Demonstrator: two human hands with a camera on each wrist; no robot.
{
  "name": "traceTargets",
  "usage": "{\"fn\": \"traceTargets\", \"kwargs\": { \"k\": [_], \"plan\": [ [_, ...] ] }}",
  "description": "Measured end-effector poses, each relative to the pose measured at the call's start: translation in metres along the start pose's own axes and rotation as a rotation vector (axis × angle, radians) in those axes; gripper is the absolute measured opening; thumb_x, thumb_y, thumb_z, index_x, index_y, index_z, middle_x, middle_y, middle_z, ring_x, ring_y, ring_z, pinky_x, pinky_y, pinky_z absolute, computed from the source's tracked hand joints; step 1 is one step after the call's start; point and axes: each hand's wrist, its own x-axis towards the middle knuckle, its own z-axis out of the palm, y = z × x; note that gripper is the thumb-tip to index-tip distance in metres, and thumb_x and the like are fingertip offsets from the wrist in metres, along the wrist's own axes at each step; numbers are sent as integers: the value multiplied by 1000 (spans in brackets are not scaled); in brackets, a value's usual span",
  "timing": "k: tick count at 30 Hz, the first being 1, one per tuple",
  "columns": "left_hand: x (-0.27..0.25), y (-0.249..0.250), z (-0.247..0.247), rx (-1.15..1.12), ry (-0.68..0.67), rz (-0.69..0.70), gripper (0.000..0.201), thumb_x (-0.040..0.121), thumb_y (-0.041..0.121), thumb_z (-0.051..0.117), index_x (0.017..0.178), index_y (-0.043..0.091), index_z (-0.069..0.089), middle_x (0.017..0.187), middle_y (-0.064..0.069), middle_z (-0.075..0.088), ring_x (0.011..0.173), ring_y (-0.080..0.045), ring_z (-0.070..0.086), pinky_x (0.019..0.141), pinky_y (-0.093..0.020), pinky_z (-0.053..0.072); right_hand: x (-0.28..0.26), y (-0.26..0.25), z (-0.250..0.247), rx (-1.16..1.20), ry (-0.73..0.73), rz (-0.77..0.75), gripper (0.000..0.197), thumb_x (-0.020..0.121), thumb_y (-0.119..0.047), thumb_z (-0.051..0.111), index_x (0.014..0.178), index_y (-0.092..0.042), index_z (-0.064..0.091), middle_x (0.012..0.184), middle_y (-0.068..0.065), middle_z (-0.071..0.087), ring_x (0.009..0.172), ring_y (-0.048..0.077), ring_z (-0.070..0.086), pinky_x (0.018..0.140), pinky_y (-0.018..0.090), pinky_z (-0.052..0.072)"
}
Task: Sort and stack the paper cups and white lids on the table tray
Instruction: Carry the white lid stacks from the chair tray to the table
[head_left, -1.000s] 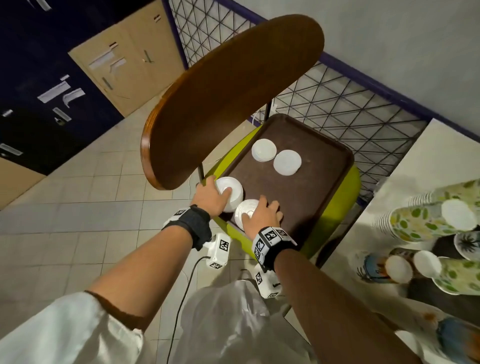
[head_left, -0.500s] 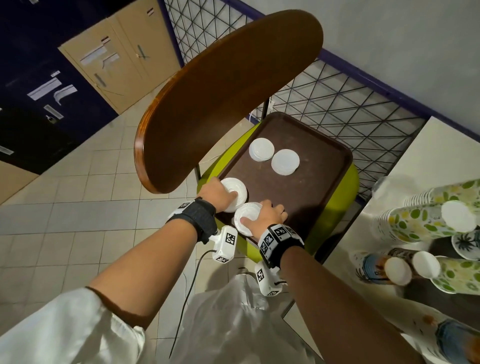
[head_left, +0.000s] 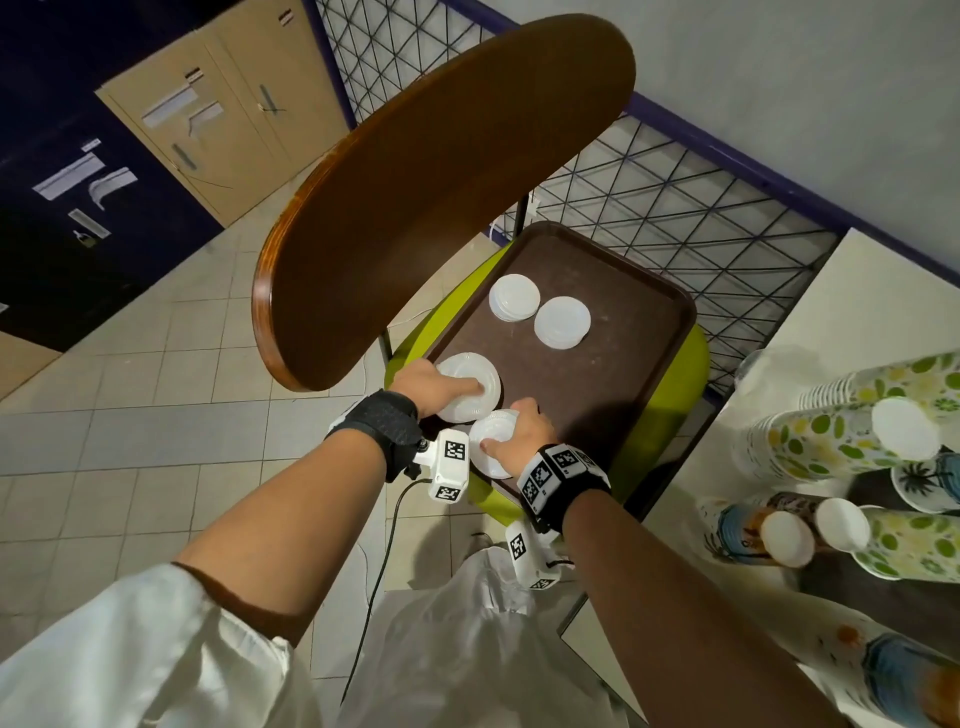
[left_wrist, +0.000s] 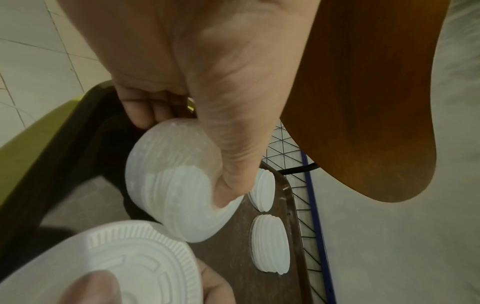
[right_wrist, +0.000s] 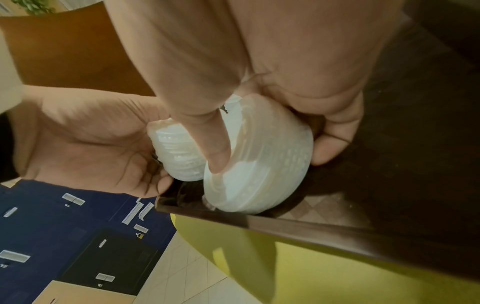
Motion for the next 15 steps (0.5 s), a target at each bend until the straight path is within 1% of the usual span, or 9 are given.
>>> {"fn": "traceTargets", "kwargs": {
  "k": [1,2,5,7,9,11,13,14,15],
  "plan": [
    [-2,-1,0,-31,-9,7,100,63,59,84,141,7,49,133,-12,60,117,-33,60,102,-47,53,0,1,0,13,-11,2,70,81,-29,82,138,-23,42,141,11,47,125,35,54,102,46,50],
    [-3,-2,1,-66,-15,14,102,63,58,84,144,8,46,135,-11,59,117,-32,59,103,-48,53,0,3,0,25,-22,2,70,83,-28,80,141,-25,41,142,10,44,124,35,54,103,45,49],
    [-4,-6,3,-152,-36,27,97,76,46,85,152,11,34,136,-9,53,122,-32,56,105,-50,51,-3,2,1,65,-33,15,65,87,-23,71,144,-27,40,143,10,40,119,34,56,101,40,49],
    [-5,-9,2,-176,-39,50,93,79,43,85,151,13,34,133,-7,53,121,-31,56,106,-50,51,-6,1,-1,131,-15,44,61,88,-20,66,143,-27,41,144,12,40,118,34,56,103,42,49],
    [-11,-10,-2,-225,-24,90,87,80,41,85,147,14,38,131,-5,55,119,-29,57,105,-49,51,-10,-1,-7,205,33,79,58,90,-18,65,144,-24,42,147,14,40,121,37,54,103,41,48],
    [-21,-10,-8,-332,-17,116,80,79,40,86,141,17,42,130,-7,60,114,-28,61,103,-48,53,-17,-2,-18,279,94,101,58,93,-18,64,146,-20,40,150,16,38,126,38,51,102,40,46],
    [-38,-8,-14,-440,-10,147,77,77,42,86,138,21,43,127,-7,62,110,-26,65,98,-45,57,-24,-2,-33,418,158,104,60,96,-19,63,150,-18,36,152,17,36,131,39,48,103,42,43],
    [-50,-5,-16,-476,-7,167,75,78,44,85,137,22,44,125,-7,63,106,-24,66,90,-40,60,-31,-5,-41,506,186,96,61,97,-20,62,151,-17,34,152,17,37,131,39,47,103,42,43],
    [-66,-3,-19,-511,-3,190,71,80,43,83,136,21,45,122,-7,64,100,-22,67,78,-32,61,-41,-8,-50,596,210,82,61,97,-21,62,151,-18,34,150,17,39,130,39,48,103,42,44]
  ]
}}
